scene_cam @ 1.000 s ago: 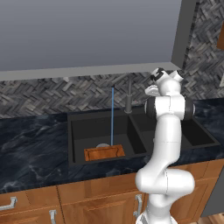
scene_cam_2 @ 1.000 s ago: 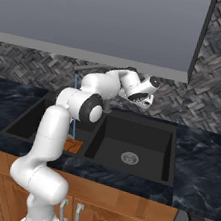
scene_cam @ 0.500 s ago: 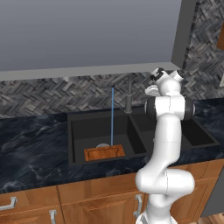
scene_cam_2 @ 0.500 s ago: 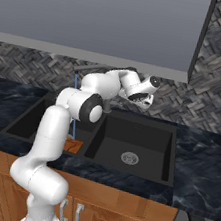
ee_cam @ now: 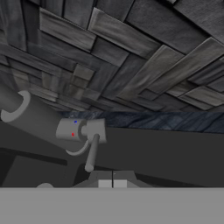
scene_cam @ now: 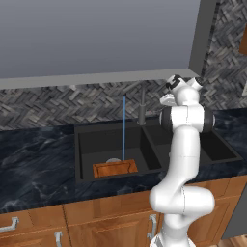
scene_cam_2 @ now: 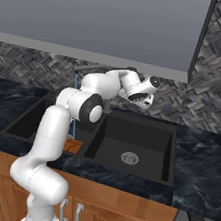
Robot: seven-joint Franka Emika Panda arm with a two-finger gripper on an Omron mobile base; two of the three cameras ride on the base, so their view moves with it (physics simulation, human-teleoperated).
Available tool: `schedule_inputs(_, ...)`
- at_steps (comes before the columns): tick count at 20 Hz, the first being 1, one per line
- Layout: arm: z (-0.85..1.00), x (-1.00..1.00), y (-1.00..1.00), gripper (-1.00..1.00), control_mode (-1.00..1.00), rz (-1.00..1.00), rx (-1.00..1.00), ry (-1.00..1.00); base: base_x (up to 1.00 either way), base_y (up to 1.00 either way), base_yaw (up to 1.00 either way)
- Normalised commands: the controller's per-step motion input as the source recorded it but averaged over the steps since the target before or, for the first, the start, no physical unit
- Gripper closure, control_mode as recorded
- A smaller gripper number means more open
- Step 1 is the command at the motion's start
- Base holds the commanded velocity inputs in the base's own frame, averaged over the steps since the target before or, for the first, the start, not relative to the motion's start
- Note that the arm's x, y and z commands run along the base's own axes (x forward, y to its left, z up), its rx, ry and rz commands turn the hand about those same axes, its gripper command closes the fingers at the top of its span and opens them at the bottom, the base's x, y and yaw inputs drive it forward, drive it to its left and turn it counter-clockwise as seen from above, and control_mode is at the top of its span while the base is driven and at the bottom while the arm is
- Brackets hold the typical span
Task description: Turn on the sink faucet with hot water and rinse the cutting board for ten seconds, then turn off the faucet. Push the cutting board to reach the water if necessary.
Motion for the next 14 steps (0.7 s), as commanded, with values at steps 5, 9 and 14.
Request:
schedule_inputs(5,0.0,0.0,0.0,1.0,-1.0,0.0,0.0,0.0,0.0,0.0,0.0)
schedule_inputs(9,0.0,0.0,0.0,1.0,-1.0,0.0,0.0,0.0,0.0,0.0,0.0)
schedule_inputs(14,0.0,0.0,0.0,1.0,-1.0,0.0,0.0,0.0,0.0,0.0,0.0)
